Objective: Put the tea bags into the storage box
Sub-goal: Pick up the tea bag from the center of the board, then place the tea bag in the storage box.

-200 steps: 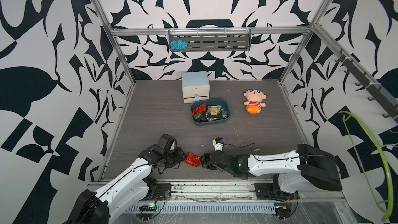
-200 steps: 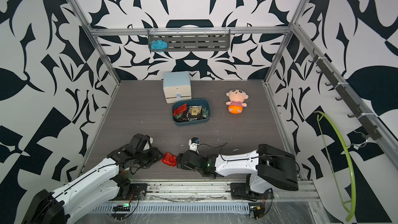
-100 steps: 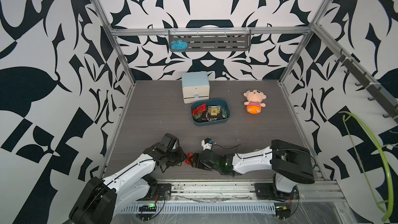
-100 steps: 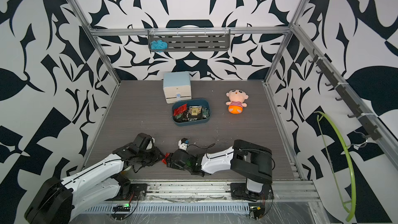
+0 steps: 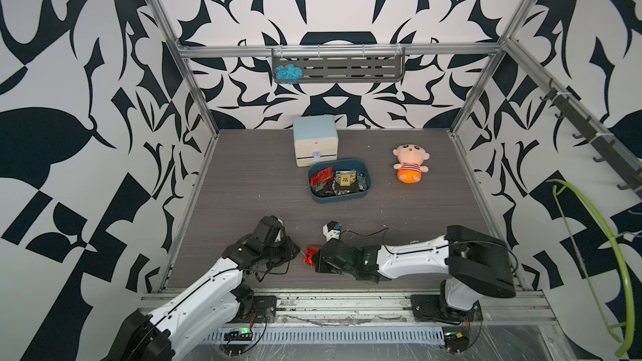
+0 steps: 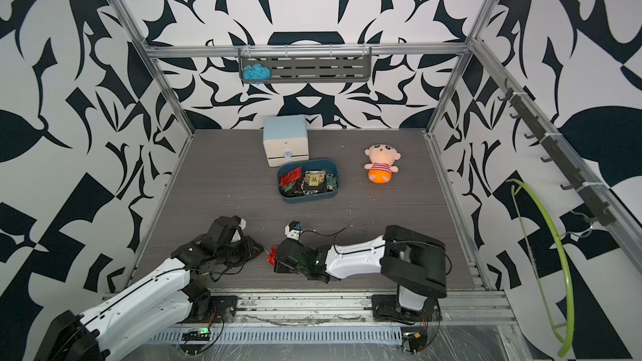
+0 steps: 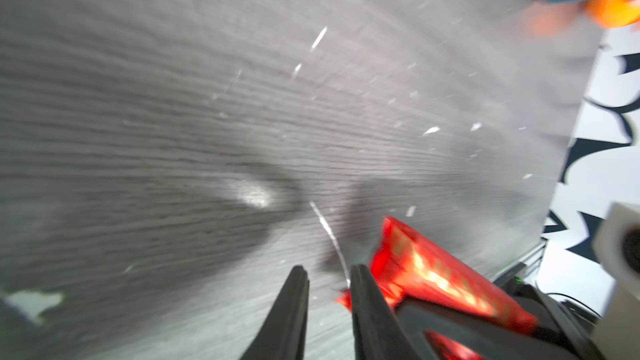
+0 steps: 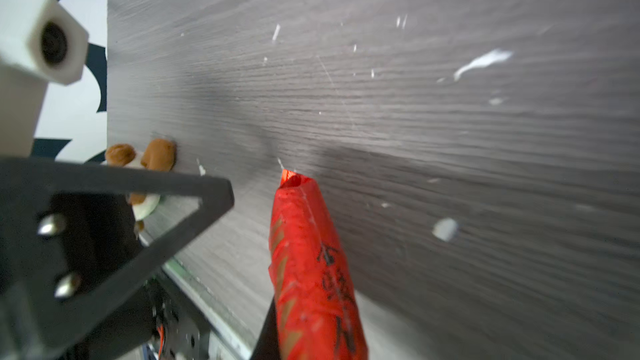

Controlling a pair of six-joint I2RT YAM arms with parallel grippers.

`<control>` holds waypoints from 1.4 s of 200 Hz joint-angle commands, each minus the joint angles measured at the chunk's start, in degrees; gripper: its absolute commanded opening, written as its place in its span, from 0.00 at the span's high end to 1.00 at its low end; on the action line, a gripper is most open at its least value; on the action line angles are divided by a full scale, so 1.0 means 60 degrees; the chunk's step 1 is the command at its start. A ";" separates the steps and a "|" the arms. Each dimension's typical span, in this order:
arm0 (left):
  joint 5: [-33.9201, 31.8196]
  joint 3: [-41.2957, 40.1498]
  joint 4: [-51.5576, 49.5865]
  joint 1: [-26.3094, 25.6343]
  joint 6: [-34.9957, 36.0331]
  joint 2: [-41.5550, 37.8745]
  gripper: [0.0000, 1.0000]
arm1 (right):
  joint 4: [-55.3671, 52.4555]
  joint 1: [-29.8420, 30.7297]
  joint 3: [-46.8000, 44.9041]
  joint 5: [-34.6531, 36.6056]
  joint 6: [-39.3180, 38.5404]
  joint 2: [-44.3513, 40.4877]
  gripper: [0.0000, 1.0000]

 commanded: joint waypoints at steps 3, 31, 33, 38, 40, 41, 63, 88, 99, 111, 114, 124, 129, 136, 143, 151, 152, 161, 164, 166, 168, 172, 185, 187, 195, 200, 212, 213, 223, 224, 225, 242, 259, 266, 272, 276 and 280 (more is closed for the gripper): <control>-0.0358 0.0174 -0.0636 -0.0035 0.0035 -0.0795 0.71 | -0.2528 -0.0056 0.0618 0.1010 -0.1697 -0.1565 1.00; -0.0515 0.0176 -0.0644 -0.0034 0.0010 -0.1392 0.70 | -0.5085 -0.0501 0.1187 0.2093 -0.3072 -0.3173 1.00; -0.0523 0.0167 -0.0639 -0.0035 0.0000 -0.1429 0.70 | -0.5224 -0.0559 0.1232 0.2155 -0.3157 -0.3282 1.00; -0.0539 0.0176 -0.0644 -0.0027 0.0004 -0.1468 0.70 | -0.5508 -0.0730 0.1307 0.2265 -0.3410 -0.3569 1.00; -0.0555 0.0186 -0.0642 -0.0033 0.0006 -0.1473 0.70 | -0.5593 -0.0814 0.1343 0.2279 -0.3516 -0.3675 1.00; -0.0572 0.0182 -0.0640 -0.0027 0.0008 -0.1481 0.70 | -0.5642 -0.0862 0.1358 0.2289 -0.3566 -0.3731 1.00; -0.0691 0.0220 -0.0648 -0.0024 -0.0009 -0.1545 0.70 | -0.6170 -0.2115 0.1679 0.2245 -0.4463 -0.4806 1.00; -0.1345 0.0187 -0.0707 -0.0035 -0.0338 -0.1551 0.69 | -0.5112 -0.4268 0.1693 0.0277 -0.5422 -0.5378 1.00; -0.1546 0.0165 -0.0672 -0.0034 -0.0363 -0.1607 0.67 | -0.4700 -0.5219 0.1864 -0.0937 -0.5482 -0.5119 1.00; -0.1613 0.0162 -0.0614 -0.0027 -0.0383 -0.1719 0.64 | -0.4246 -0.6120 0.2190 -0.2332 -0.5606 -0.4524 1.00; -0.1625 0.0149 -0.0588 -0.0034 -0.0375 -0.1754 0.64 | -0.4142 -0.6332 0.2282 -0.2695 -0.5607 -0.4321 1.00; -0.1669 0.0132 -0.0510 -0.0035 -0.0357 -0.1895 0.62 | -0.3724 -0.6932 0.2632 -0.3999 -0.5580 -0.3570 1.00; -0.1707 0.0109 -0.0491 -0.0034 -0.0349 -0.1966 0.62 | -0.3477 -0.7085 0.2802 -0.4615 -0.5519 -0.3171 1.00; -0.1805 0.0106 -0.0490 -0.0031 -0.0342 -0.2086 0.61 | -0.3094 -0.7270 0.3075 -0.5414 -0.5382 -0.2572 1.00; -0.1978 0.0088 -0.0530 -0.0035 -0.0369 -0.2192 0.60 | -0.2793 -0.7400 0.3388 -0.6130 -0.5238 -0.1943 1.00; -0.2171 0.0069 -0.0588 -0.0029 -0.0392 -0.2322 0.60 | -0.2582 -0.7466 0.3834 -0.6804 -0.5103 -0.1267 1.00; -0.2193 0.0066 -0.0598 -0.0025 -0.0388 -0.2331 0.60 | -0.2569 -0.7470 0.3886 -0.6838 -0.5091 -0.1195 1.00; -0.2372 0.0023 -0.0593 -0.0035 -0.0391 -0.2465 0.59 | -0.2625 -0.7463 0.4428 -0.7244 -0.5091 -0.0334 1.00; -0.2420 0.0019 -0.0593 -0.0035 -0.0389 -0.2520 0.58 | -0.2668 -0.7472 0.4620 -0.7321 -0.5112 -0.0084 1.00; -0.2449 -0.0004 -0.0593 -0.0035 -0.0389 -0.2557 0.58 | -0.2701 -0.7462 0.4742 -0.7358 -0.5139 0.0049 1.00; -0.2479 -0.0013 -0.0593 -0.0027 -0.0390 -0.2584 0.58 | -0.2738 -0.7470 0.4860 -0.7363 -0.5157 0.0211 1.00; -0.2527 -0.0044 -0.0572 -0.0034 -0.0396 -0.2645 0.58 | -0.2811 -0.7460 0.5096 -0.7396 -0.5205 0.0517 1.00; -0.2648 -0.0149 -0.0480 -0.0035 -0.0392 -0.2790 0.57 | -0.3069 -0.7429 0.5737 -0.7399 -0.5358 0.1460 1.00; -0.2671 -0.0167 -0.0466 -0.0035 -0.0405 -0.2804 0.57 | -0.3134 -0.7433 0.5845 -0.7399 -0.5395 0.1593 1.00; -0.2770 -0.0232 -0.0422 -0.0033 -0.0415 -0.2865 0.56 | -0.3495 -0.7417 0.6306 -0.7301 -0.5535 0.2103 1.00; -0.2828 -0.0245 -0.0423 -0.0035 -0.0448 -0.2887 0.56 | -0.3792 -0.7407 0.6618 -0.7189 -0.5654 0.2381 1.00; -0.2936 -0.0261 -0.0471 -0.0035 -0.0445 -0.2937 0.56 | -0.4263 -0.7357 0.7155 -0.6980 -0.5889 0.2904 1.00; -0.2942 -0.0261 -0.0473 -0.0035 -0.0444 -0.2938 0.56 | -0.4302 -0.7335 0.7194 -0.6970 -0.5894 0.2942 1.00; -0.3026 -0.0275 -0.0495 -0.0034 -0.0414 -0.2956 0.55 | -0.4669 -0.7210 0.7519 -0.6631 -0.6106 0.3221 1.00; -0.3031 -0.0282 -0.0492 -0.0035 -0.0407 -0.2955 0.55 | -0.4704 -0.7195 0.7552 -0.6598 -0.6142 0.3232 1.00; -0.3040 -0.0279 -0.0491 -0.0035 -0.0410 -0.2955 0.55 | -0.4735 -0.7180 0.7576 -0.6566 -0.6160 0.3253 1.00; -0.3121 -0.0332 -0.0429 -0.0035 -0.0380 -0.2928 0.55 | -0.5354 -0.6954 0.8081 -0.6033 -0.6499 0.3634 1.00; -0.3174 -0.0380 -0.0360 -0.0032 -0.0360 -0.2865 0.55 | -0.5743 -0.6827 0.8397 -0.5650 -0.6704 0.3833 1.00; -0.3192 -0.0382 -0.0344 -0.0034 -0.0341 -0.2824 0.55 | -0.5813 -0.6810 0.8436 -0.5561 -0.6736 0.3878 1.00; -0.3201 -0.0383 -0.0331 -0.0034 -0.0333 -0.2793 0.55 | -0.5839 -0.6805 0.8436 -0.5512 -0.6746 0.3899 0.98; -0.3226 -0.0390 -0.0308 -0.0029 -0.0316 -0.2778 0.54 | -0.5849 -0.6813 0.8422 -0.5496 -0.6763 0.3910 0.96; -0.3243 -0.0383 -0.0290 -0.0027 -0.0315 -0.2753 0.54 | -0.5851 -0.6797 0.8396 -0.5513 -0.6764 0.3917 0.95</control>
